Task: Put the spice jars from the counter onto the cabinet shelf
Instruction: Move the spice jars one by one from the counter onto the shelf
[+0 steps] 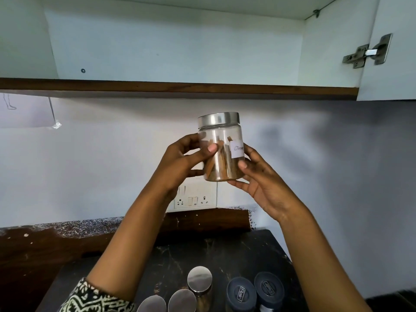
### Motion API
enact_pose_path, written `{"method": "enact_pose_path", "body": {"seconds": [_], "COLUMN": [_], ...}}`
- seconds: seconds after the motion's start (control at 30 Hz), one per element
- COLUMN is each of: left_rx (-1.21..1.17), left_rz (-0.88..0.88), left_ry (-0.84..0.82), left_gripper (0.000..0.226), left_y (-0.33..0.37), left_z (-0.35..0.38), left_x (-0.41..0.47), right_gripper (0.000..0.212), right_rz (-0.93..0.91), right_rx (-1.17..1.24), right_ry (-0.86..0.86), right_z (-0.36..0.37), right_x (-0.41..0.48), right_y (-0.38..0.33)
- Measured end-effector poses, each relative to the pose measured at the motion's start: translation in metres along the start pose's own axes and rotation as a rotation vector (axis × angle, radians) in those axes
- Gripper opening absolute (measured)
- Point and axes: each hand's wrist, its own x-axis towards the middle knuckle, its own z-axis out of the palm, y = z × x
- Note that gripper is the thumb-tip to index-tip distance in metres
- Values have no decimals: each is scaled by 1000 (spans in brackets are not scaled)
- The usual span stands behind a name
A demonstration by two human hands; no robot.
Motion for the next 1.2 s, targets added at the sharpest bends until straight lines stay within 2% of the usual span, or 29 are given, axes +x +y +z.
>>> {"method": "enact_pose_path", "body": {"seconds": [0.1, 0.2, 0.3, 0.4, 0.47, 0.57, 0.77, 0.87, 1.07, 1.2], "left_rx": [-91, -124, -21, 189, 207, 193, 237, 238, 278, 327], "left_rz": [-3, -1, 49, 226, 254, 208, 184, 217, 288, 371], "left_ry": [-72, -50, 94, 219, 209, 118, -18, -37, 93, 222], "left_gripper": [43, 39, 33, 27, 30, 49, 78, 83, 79, 77], "left_y": [-7, -7, -3, -3, -3, 0, 3, 9, 40, 69], "left_z": [0, 5, 13, 21, 22, 19, 16, 14, -11, -42], "left_x": [1, 0, -3, -7, -10, -11, -13, -12, -2, 5], "right_gripper": [83, 82, 81, 79, 77, 80, 73, 69, 54, 59], "right_rz": [29, -8, -43, -96, -128, -127, -110, -94, -166, -264], "right_rx": [126, 117, -75, -251, -298, -351, -253, -287, -321, -293], "right_ry": [-76, -6, 178, 274, 273, 249, 169, 149, 99, 60], "right_z": [-3, 1, 13, 21, 23, 20, 12, 12, 32, 66], "right_x": [1, 0, -1, -1, -3, -5, -5, 2, 30, 60], "right_y": [3, 4, 1, -3, -5, -11, -23, -28, -55, -78]}}
